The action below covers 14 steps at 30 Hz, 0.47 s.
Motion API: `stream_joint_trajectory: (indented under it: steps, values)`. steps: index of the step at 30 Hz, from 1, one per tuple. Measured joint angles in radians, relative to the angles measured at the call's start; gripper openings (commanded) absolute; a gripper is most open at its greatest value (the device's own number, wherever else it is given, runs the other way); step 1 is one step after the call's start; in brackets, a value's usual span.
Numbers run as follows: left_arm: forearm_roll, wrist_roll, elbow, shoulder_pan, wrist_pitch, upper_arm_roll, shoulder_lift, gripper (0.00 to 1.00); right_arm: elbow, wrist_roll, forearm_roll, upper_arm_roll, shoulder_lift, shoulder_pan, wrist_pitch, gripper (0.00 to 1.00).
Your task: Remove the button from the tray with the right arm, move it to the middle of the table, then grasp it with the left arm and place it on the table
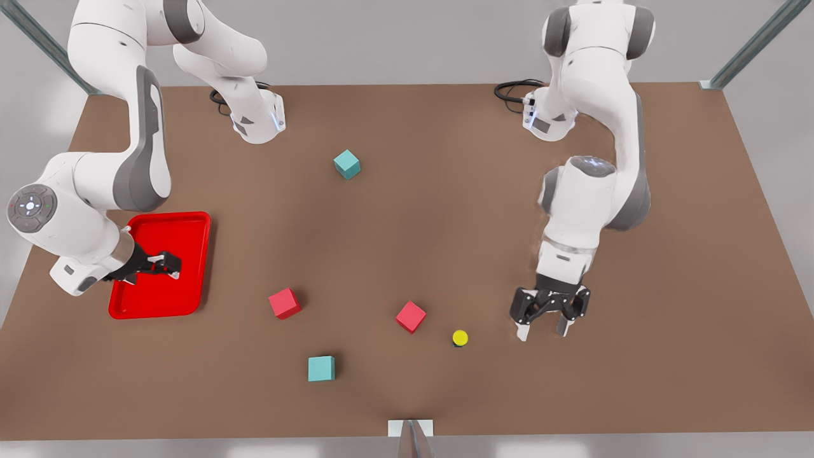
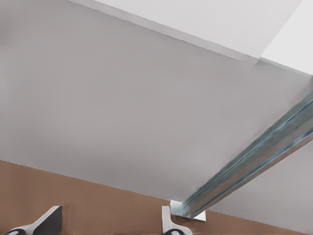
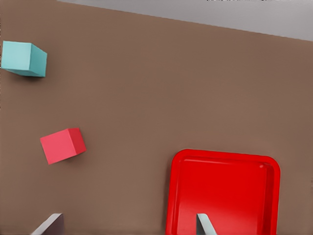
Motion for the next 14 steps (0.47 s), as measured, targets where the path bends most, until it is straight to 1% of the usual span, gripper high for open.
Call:
stream_joint_trajectory:
  steps: [1,2,3,5,6,7,9,14]
  values:
    - [-0.007,0.035,0.005,0.150,-0.147,-0.114,-0.086,1.00,0.001,-0.007,0.000,0.000,-0.001,0.001,0.000,1.00]
    - [-0.008,0.068,-0.029,0.304,-0.275,-0.245,-0.188,1.00,0.001,-0.013,0.000,0.000,-0.001,0.002,0.000,1.00]
    - [0.000,0.098,-0.086,0.399,-0.383,-0.316,-0.297,1.00,0.001,-0.019,0.000,0.000,-0.001,0.003,0.000,1.00]
    - [0.035,0.154,-0.364,0.512,-0.500,-0.376,-0.559,1.00,0.001,-0.030,0.000,0.000,0.000,0.004,0.000,1.00]
    - [0.050,0.180,-0.442,0.543,-0.540,-0.387,-0.624,1.00,0.001,-0.034,0.001,0.000,0.000,0.004,0.000,1.00]
    - [0.065,0.203,-0.482,0.542,-0.575,-0.404,-0.654,1.00,0.000,-0.039,0.000,0.000,0.001,0.004,0.000,1.00]
    - [0.088,0.245,-0.513,0.509,-0.634,-0.421,-0.671,1.00,0.000,-0.048,0.001,0.000,0.001,0.003,0.000,1.00]
    - [0.111,0.331,-0.524,0.507,-0.723,-0.429,-0.677,1.00,0.000,-0.066,0.001,0.000,0.001,0.002,0.000,1.00]
